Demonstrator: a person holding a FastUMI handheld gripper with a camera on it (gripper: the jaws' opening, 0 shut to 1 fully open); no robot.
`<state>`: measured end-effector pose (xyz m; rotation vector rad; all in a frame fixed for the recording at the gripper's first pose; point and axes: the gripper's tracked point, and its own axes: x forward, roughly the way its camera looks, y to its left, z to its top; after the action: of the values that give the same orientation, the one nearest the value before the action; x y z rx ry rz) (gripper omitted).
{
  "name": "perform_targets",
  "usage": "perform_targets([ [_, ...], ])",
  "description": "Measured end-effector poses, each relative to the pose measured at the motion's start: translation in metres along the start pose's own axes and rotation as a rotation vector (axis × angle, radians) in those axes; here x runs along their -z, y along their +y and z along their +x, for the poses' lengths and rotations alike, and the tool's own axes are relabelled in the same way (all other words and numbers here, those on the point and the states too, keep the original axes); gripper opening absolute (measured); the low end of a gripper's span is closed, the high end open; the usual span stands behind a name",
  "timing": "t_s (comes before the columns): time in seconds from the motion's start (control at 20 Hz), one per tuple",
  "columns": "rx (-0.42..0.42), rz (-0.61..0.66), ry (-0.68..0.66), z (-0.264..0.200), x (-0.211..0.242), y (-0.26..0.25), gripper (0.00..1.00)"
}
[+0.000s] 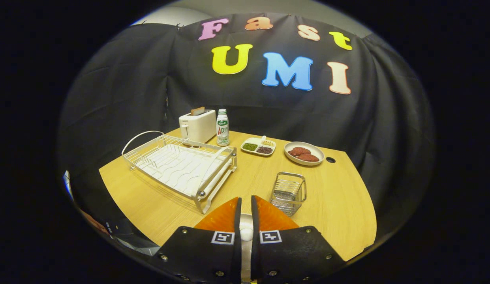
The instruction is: Take the plate from the dish rack, then take the spoon from the basket and place it into the plate.
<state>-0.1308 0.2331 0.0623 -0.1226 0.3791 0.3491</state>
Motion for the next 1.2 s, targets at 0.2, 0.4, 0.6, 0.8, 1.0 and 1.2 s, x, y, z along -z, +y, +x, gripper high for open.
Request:
perform_targets([
  [0.2,-0.063,-0.033,0.010,0.019,-0.004,0.020,0.09],
  [0.4,-0.105,-0.061,0.014,0.025,-0.008,0.029,0.09],
  [0.6,-0.072,-0.070,0.025,0.026,-0.011,0.015,0.17],
  [0.8,-0.039,0.008,-0.063,0.012,-0.039,-0.013,0.49],
  [1.0,0.097,0.060,-0.187,-0.026,-0.080,-0.073,0.51],
  [1.2,0.263,0.100,-0.310,-0.070,-0.117,-0.140,0.51],
])
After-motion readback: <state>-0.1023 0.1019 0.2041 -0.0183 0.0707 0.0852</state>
